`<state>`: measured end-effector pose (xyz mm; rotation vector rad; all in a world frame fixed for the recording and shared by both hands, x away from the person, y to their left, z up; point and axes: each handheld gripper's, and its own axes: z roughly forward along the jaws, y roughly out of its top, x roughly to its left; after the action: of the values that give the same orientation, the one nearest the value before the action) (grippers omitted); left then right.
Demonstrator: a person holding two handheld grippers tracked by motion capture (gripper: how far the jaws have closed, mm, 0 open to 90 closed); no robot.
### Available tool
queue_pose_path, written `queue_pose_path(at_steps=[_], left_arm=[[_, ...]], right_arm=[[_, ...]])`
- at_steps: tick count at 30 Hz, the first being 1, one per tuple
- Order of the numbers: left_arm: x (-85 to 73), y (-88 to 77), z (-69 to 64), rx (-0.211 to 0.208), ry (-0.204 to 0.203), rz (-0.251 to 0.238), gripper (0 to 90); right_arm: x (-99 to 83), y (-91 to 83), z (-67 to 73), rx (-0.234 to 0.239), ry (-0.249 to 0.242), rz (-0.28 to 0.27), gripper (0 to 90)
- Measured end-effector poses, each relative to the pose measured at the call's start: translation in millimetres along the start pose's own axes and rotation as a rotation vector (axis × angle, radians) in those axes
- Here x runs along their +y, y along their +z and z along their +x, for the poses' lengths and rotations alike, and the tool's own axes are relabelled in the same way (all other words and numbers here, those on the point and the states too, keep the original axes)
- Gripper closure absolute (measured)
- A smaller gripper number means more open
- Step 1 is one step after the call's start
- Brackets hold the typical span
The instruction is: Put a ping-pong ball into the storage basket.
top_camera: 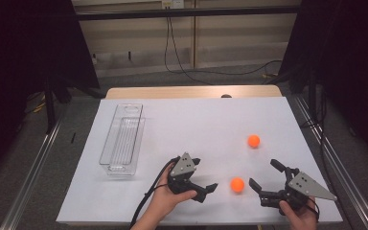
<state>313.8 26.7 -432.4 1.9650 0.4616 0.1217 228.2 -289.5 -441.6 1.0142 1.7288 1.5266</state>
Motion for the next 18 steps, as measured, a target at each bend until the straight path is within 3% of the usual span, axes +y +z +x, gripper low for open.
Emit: queue_pose_path(at_steps=[18], left_arm=[[2.6, 10.5, -4.2, -0.014, 0.004, 0.017, 1.9]], right_arm=[[0.2, 0.1, 0.3, 0.003, -0.001, -0.001, 1.8]])
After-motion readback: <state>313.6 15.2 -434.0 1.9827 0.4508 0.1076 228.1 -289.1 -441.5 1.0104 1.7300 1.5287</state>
